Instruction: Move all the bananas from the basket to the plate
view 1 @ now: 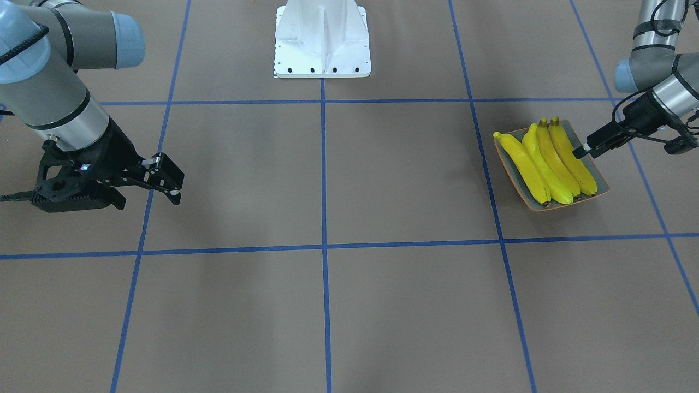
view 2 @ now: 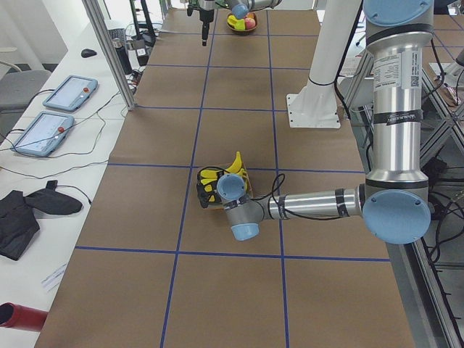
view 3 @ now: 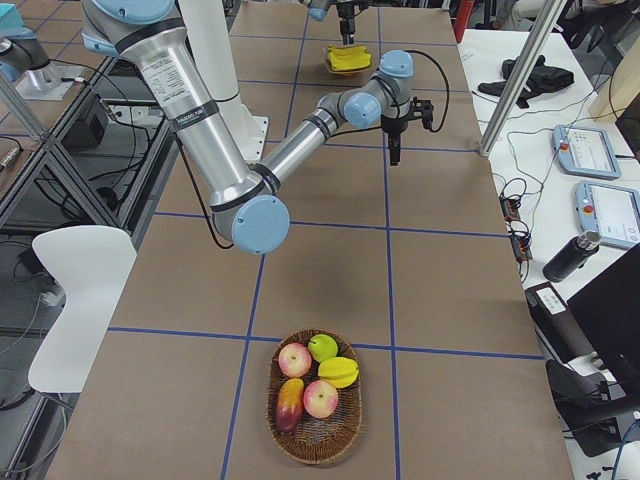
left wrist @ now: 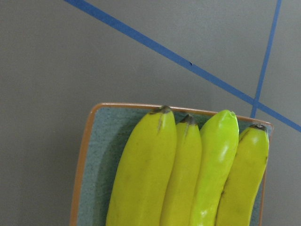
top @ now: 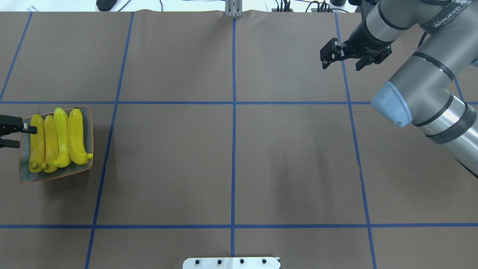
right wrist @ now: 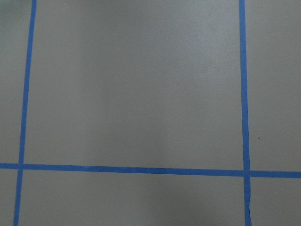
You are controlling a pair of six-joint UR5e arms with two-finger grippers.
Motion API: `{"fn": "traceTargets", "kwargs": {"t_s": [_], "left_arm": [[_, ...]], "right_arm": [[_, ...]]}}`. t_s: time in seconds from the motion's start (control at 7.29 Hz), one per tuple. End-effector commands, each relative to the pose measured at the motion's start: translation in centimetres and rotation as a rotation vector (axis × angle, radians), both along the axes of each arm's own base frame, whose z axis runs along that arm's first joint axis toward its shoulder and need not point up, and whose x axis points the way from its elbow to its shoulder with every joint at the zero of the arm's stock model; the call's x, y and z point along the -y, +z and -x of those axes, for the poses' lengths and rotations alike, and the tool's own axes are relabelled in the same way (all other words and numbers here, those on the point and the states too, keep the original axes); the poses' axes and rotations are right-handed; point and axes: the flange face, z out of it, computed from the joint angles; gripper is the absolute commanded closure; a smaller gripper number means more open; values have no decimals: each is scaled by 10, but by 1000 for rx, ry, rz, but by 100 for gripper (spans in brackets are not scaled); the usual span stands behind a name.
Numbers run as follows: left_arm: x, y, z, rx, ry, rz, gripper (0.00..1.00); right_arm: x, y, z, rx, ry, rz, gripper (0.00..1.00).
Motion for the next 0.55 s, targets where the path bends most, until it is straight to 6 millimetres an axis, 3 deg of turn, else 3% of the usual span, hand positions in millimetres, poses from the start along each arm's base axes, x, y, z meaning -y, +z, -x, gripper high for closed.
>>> {"fn": "traceTargets", "kwargs": {"t_s": [0.0, 0.14, 0.41], "left_arm": [[4, -13, -2, -21, 18, -17, 1], [14, -23, 5, -29, -4, -38, 1], [54, -46, 34, -21, -93, -60, 1]], "right_arm": [[1, 0, -1, -6, 7, -7, 0], [12, 2, -17, -22, 45, -15, 0], [49, 38, -58, -94, 21, -57, 0]]}}
